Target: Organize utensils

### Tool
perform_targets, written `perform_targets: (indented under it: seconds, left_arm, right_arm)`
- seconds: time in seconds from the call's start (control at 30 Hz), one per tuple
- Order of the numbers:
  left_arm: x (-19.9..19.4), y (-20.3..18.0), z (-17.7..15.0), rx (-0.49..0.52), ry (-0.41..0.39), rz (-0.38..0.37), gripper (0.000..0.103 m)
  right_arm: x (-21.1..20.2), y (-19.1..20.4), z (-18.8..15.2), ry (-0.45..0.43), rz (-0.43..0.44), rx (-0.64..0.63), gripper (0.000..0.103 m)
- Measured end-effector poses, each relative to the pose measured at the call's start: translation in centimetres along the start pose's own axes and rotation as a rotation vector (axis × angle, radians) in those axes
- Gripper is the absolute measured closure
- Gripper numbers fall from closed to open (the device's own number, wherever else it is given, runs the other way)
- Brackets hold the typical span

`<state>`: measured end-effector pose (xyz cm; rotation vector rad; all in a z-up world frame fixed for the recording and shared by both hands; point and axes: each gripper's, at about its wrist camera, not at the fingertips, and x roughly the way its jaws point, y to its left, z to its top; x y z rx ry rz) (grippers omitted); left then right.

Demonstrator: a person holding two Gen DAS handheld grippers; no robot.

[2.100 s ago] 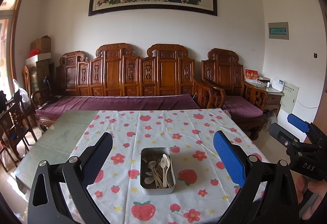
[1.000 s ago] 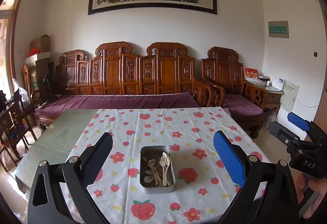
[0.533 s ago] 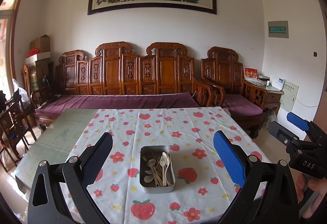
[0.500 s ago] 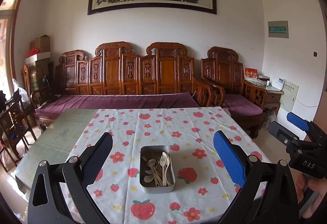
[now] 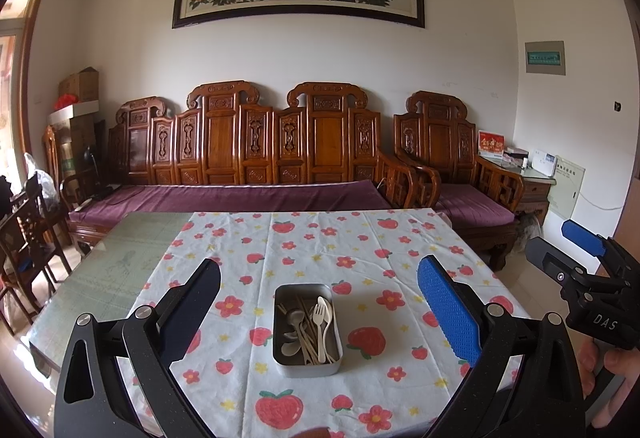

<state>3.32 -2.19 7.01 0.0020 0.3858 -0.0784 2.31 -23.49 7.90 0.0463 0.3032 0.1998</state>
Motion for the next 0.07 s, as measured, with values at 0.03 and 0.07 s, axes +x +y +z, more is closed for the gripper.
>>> perform_targets:
  seconds: [0.03, 0.07]
  left_arm:
    - [0.01, -0.08, -0.07, 0.0, 0.001, 0.0, 0.008]
    - [0.05, -0.15, -0.19, 0.001, 0.001, 0.0, 0.008]
  right_arm:
    - [0.0, -0.01, 0.01, 0.0, 0.0, 0.001, 0.003]
    - [-0.02, 0.07, -0.12, 0.0, 0.0, 0.002, 0.003]
